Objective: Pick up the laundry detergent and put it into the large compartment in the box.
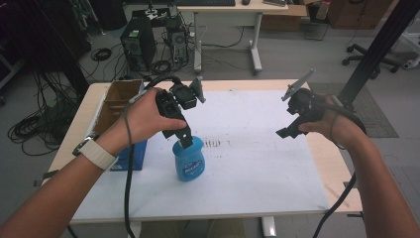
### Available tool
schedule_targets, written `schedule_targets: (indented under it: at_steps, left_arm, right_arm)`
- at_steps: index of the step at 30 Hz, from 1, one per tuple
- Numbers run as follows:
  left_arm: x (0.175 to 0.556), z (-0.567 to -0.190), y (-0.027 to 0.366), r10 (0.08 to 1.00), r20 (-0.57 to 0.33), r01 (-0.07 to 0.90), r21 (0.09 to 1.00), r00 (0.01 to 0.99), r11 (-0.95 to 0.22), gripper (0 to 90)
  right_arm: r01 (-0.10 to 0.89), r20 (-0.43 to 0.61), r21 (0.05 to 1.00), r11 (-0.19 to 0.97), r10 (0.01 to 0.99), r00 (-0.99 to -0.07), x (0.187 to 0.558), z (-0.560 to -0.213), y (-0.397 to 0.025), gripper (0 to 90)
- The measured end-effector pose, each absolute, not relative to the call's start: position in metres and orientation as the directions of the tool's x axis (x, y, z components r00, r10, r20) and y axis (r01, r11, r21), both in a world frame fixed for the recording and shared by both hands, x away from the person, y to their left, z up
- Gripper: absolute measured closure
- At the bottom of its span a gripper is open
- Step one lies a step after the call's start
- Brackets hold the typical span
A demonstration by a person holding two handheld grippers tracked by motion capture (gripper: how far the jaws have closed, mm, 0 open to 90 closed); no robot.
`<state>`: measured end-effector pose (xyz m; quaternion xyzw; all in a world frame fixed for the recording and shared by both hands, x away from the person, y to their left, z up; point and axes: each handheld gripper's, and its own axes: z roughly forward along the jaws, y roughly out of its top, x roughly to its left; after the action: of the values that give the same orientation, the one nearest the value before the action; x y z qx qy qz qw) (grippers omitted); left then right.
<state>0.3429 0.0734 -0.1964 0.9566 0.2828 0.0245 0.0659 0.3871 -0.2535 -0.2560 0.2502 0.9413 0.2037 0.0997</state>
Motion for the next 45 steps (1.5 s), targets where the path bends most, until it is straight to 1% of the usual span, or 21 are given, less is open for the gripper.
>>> schedule_targets:
  at_steps: [10, 22, 31, 45]
  left_arm:
    - [0.347, -0.204, 0.069, 0.499, 0.005, 0.493, 0.141, 0.867, -0.858, 8.7]
    - [0.35, -0.211, 0.07, 0.492, 0.0, 0.487, 0.141, 0.871, -0.862, 8.5]
    - [0.353, -0.218, 0.071, 0.494, 0.005, 0.487, 0.159, 0.87, -0.859, 8.6]
    - [0.356, -0.233, 0.07, 0.487, -0.01, 0.482, 0.166, 0.873, -0.86, 8.5]
  right_arm:
    - [0.434, -0.085, 0.431, 0.791, 0.514, -0.853, 0.387, -0.257, -0.256, 9.1]
    - [0.43, -0.083, 0.434, 0.791, 0.511, -0.855, 0.387, -0.258, -0.256, 9.1]
    - [0.435, -0.081, 0.43, 0.791, 0.514, -0.854, 0.388, -0.26, -0.256, 9.1]
    - [0.439, -0.078, 0.426, 0.791, 0.515, -0.853, 0.388, -0.262, -0.257, 9.1]
